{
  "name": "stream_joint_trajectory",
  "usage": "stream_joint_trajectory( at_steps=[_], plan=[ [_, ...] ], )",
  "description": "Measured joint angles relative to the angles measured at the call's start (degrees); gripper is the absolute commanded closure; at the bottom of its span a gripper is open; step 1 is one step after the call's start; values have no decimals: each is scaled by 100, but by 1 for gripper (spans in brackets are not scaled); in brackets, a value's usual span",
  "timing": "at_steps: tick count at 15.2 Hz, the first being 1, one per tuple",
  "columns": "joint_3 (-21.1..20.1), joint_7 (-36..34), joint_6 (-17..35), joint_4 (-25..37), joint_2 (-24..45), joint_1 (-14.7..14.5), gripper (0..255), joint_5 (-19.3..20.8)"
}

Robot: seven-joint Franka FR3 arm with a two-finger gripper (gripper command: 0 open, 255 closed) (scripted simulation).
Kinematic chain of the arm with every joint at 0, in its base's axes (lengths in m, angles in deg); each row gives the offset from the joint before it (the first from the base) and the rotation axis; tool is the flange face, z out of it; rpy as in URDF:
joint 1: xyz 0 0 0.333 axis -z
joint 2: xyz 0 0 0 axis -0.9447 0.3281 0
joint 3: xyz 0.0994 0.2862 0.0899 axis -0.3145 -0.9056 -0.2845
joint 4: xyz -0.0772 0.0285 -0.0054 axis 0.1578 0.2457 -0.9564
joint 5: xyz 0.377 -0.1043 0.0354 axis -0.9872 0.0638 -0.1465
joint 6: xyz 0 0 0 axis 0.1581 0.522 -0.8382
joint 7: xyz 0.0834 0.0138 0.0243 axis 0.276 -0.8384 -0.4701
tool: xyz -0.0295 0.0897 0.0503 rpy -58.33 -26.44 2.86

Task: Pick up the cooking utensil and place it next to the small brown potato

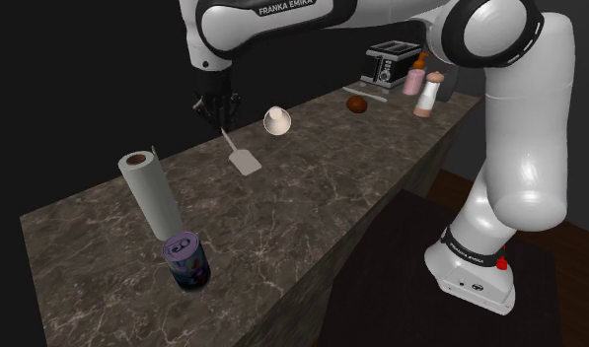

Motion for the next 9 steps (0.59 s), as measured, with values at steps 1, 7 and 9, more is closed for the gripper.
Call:
stream_joint_trajectory(
  at_steps=[1,7,9],
  plan=[
    [22,112,73,-167,-102,107,255,-40],
    [190,826,265,-680,-473,675,255,-234],
    [262,1091,269,-721,-524,861,255,-289]
  ],
)
